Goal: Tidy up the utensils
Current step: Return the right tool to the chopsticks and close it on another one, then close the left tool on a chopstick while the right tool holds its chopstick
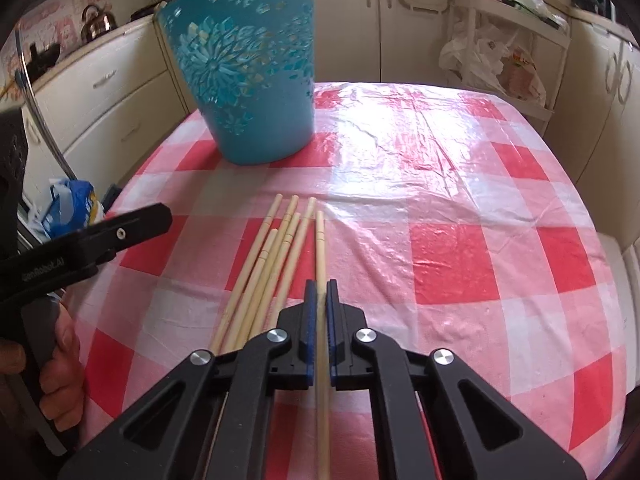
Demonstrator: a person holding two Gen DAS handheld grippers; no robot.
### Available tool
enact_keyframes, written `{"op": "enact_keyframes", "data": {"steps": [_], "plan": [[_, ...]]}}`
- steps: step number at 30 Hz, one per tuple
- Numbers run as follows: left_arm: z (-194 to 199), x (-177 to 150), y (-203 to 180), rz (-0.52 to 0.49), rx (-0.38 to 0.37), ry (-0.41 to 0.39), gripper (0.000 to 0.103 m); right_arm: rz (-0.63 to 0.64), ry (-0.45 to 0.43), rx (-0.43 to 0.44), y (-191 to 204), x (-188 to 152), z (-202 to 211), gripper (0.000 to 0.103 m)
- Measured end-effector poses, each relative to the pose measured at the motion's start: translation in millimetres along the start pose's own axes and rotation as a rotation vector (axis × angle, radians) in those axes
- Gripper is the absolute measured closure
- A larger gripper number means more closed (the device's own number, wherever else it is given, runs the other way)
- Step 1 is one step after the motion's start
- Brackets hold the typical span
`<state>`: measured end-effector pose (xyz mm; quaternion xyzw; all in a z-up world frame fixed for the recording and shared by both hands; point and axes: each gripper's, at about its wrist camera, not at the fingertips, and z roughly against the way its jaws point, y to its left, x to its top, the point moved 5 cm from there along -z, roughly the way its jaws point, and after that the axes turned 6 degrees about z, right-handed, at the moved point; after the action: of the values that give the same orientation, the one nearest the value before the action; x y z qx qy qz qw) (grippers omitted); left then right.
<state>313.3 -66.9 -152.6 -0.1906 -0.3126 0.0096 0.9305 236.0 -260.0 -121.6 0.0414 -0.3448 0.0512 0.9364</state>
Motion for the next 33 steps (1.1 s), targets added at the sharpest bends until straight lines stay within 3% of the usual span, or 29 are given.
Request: {"op": "enact_keyframes", "data": {"steps": [3,9,14,25,29,32,33], "plan": [[-1.5,-2.3,-6.1,-0.035,0.05,0.016,0.018,-0.057,-0.011,0.025,-10.7,-0.4,2.9,0.097],[-5.8,-18.8,-36.0,-0.122,0.032,0.062,0.018,-0.169,-0.008,0.091,-28.9,-2.1,2.5,0.097],[-12.1,-25.6,-54.7,-0.219,0.107,0.069,0.018,-0.157,-0.013,0.091,-26.2,-1.1,4.6,0.097],[-13.7,-28.0,-63.1,-0.3,0.18,0.065,0.02,-0.154,-0.007,0.099,-25.7,-1.6,2.7,0.097],[-15.6,-25.7,-68.1,-0.305,0.183,0.073,0.021,-0.139,-0.001,0.091,-24.9,1.2,-0.5,0.092],[-22.1,-22.6,-74.0,-0.317,0.189,0.082,0.026,-0.108,0.003,0.065,-21.6,2.7,-1.4,0.091],[-26.1,-23.2,-76.1,-0.325,0.193,0.091,0.033,-0.088,0.006,0.051,-19.8,2.8,-1.5,0.091]]}}
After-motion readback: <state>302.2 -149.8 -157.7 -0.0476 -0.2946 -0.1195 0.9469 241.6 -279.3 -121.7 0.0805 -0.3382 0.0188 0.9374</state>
